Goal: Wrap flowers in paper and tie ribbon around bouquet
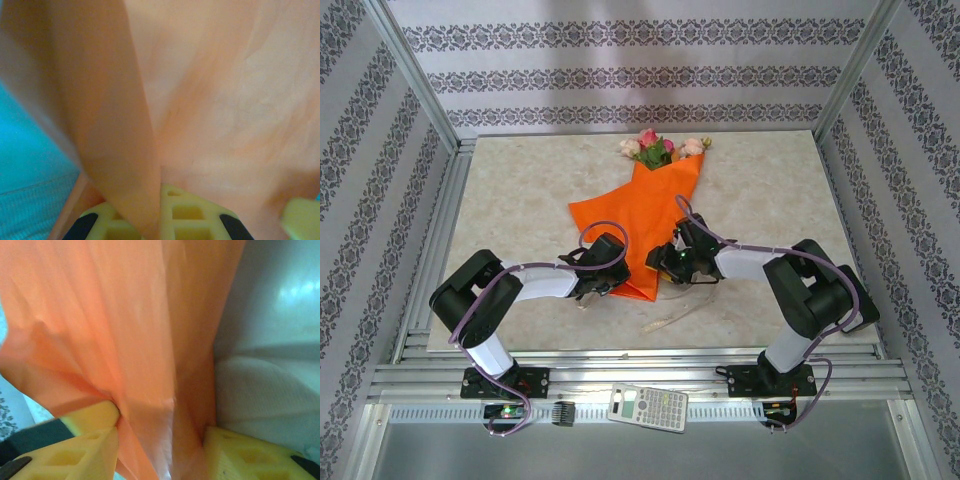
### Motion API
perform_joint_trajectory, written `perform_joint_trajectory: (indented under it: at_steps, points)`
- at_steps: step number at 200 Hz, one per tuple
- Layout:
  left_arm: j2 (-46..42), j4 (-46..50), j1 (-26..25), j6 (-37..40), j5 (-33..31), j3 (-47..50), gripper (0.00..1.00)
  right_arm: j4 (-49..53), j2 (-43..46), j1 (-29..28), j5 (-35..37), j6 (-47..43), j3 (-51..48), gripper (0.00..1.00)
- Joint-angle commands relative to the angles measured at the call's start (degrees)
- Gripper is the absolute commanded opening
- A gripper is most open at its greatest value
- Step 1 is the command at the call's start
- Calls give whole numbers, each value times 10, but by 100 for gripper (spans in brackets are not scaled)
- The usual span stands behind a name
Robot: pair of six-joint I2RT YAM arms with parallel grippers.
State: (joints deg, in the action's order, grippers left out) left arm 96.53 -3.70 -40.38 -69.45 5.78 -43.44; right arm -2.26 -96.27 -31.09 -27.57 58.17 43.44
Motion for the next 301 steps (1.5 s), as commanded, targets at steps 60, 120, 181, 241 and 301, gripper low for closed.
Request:
perform_joint_trajectory:
  at_steps: [60, 120, 181, 241, 301]
  points:
    - [-8, 140, 8, 6, -33, -17, 9, 100, 72, 21, 44, -30, -19, 48]
    - [-88, 299, 8, 16, -43, -118, 48, 75, 82, 110, 2, -64, 11, 51]
    - [56, 194, -13, -6, 144, -211, 31, 8, -8, 121, -22, -33, 73, 37]
    - [5, 336, 3, 15, -9, -188, 10, 47, -64, 99, -15, -37, 107, 15]
    - [-37, 303, 40, -23, -3, -100, 4, 71, -129, 79, -9, -49, 171, 17]
